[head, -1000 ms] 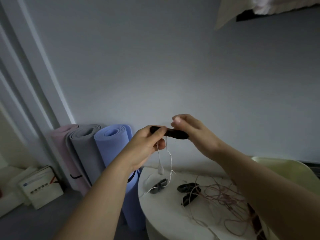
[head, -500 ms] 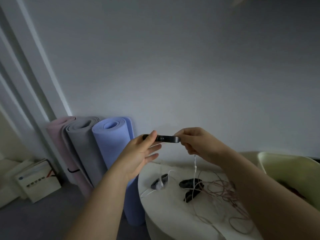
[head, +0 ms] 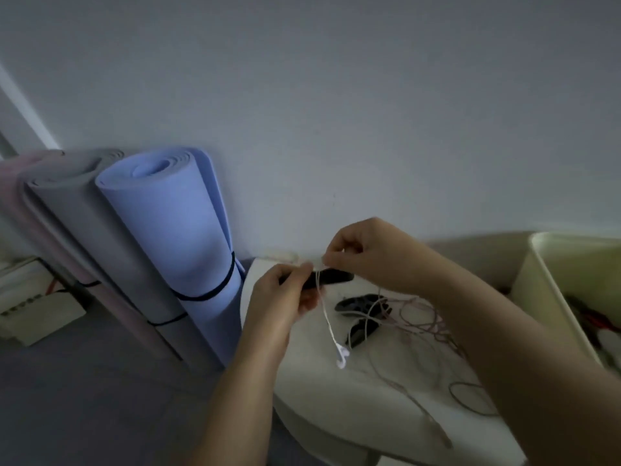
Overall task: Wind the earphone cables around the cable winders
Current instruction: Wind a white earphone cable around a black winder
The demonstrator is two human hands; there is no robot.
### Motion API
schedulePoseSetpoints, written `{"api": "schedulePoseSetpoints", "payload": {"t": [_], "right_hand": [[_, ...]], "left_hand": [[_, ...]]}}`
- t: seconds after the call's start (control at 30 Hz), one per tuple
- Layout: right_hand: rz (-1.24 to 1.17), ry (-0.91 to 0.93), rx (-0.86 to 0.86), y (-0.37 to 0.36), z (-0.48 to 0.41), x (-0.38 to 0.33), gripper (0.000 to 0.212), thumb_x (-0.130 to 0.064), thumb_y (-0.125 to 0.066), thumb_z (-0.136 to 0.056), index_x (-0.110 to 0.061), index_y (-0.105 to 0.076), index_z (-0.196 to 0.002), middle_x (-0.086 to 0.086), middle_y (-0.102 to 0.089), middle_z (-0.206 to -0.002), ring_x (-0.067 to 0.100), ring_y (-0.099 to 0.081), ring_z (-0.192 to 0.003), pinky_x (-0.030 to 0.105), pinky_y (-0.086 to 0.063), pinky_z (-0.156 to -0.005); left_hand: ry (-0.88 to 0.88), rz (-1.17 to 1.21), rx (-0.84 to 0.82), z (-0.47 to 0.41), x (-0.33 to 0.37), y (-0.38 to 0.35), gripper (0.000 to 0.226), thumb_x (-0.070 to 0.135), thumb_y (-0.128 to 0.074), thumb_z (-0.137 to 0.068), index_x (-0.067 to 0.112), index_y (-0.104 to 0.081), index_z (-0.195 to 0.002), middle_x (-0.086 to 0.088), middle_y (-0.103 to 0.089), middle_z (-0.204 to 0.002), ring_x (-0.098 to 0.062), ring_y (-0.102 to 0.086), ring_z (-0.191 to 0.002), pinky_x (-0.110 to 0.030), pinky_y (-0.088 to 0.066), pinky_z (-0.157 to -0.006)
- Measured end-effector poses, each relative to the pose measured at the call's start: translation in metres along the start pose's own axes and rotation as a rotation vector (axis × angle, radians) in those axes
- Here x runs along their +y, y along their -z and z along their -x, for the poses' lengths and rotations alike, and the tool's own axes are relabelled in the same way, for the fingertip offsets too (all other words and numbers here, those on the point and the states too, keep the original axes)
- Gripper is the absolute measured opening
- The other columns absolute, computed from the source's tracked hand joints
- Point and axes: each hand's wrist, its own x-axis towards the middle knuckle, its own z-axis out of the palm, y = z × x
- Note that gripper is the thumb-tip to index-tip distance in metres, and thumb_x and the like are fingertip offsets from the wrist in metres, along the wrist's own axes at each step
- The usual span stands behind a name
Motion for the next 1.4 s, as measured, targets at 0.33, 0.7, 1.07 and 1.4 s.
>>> {"api": "schedulePoseSetpoints", "payload": {"t": [0.33,0.7,1.07,1.4], "right_hand": [[-0.063,0.021,0.003,-0.011,-0.009,0.015,0.016,-0.034,-0.068,-0.084,-0.019,-0.068,-0.079,-0.012,-0.055,-0.056,-0.002,-0.045,-0.045,0.008,-0.033,-0.044],[-0.136,-0.027,0.098,-0.008,-0.006,0.019,0.013,-0.029,-0.067,-0.087,-0.019,-0.065,-0.078,-0.008,-0.044,-0.054,0.002,-0.035,-0.04,0.01,-0.029,-0.041],[-0.215,-0.023,0.34,0.005,0.007,0.026,0.015,-0.028,-0.065,-0.088,-0.016,-0.064,-0.079,-0.008,-0.037,-0.049,0.003,-0.032,-0.036,0.009,-0.024,-0.039],[-0.272,-0.06,0.401,0.0,0.016,0.035,0.017,-0.025,-0.066,-0.088,-0.019,-0.06,-0.073,-0.009,-0.038,-0.051,0.002,-0.033,-0.038,0.01,-0.025,-0.041]], "left_hand": [[-0.091,-0.296,-0.136,0.007,-0.001,0.007,0.036,0.042,-0.049,-0.096,0.014,-0.066,-0.083,-0.006,-0.07,-0.069,-0.017,-0.068,-0.065,-0.043,-0.056,-0.078],[-0.208,-0.447,-0.217,0.012,0.002,0.009,0.033,0.04,-0.052,-0.092,0.012,-0.068,-0.087,-0.002,-0.061,-0.064,0.003,-0.056,-0.051,-0.006,-0.043,-0.053],[-0.191,-0.437,-0.521,0.03,-0.003,-0.002,0.017,0.025,-0.067,-0.081,0.018,-0.071,-0.096,0.017,-0.064,-0.06,0.003,-0.057,-0.058,-0.011,-0.045,-0.06],[-0.16,-0.455,-0.569,0.046,-0.018,-0.018,0.006,0.02,-0.071,-0.083,0.026,-0.069,-0.084,0.012,-0.065,-0.061,0.002,-0.056,-0.054,-0.012,-0.044,-0.058]]}}
